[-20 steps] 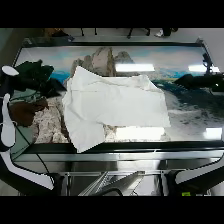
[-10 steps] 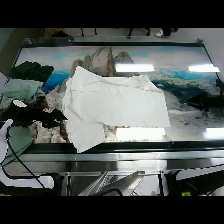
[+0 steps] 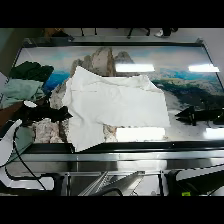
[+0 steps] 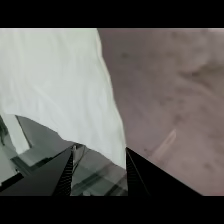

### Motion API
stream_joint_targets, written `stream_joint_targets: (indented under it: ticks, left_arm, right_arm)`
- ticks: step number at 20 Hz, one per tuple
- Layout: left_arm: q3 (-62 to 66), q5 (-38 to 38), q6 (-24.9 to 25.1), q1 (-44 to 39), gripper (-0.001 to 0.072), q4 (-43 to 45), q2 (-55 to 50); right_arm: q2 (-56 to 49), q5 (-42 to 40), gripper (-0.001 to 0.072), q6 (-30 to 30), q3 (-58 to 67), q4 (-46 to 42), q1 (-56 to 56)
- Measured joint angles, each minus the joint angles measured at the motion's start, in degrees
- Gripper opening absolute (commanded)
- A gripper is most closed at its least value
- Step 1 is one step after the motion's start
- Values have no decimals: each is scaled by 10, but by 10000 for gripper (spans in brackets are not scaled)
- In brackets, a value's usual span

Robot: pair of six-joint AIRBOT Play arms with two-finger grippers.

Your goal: Fold the shirts.

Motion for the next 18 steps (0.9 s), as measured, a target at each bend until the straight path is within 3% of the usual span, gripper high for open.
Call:
stream_joint_targets:
  ticks: [6,8,11,18]
  left_arm:
    - [0,0,10,11,19,-15,0]
    - [4,-9,13,18,18,-16,0]
    - [35,-36,13,19,18,-18,1]
    - [174,-119,12,12,17,-41,52]
  right_arm:
    - [1,-24,363,-4,-54,-18,59]
    - [1,-37,133,-6,-58,-24,89]
    - [0,-70,19,-8,-51,-11,127]
    - [60,-56,18,-12,52,93,155]
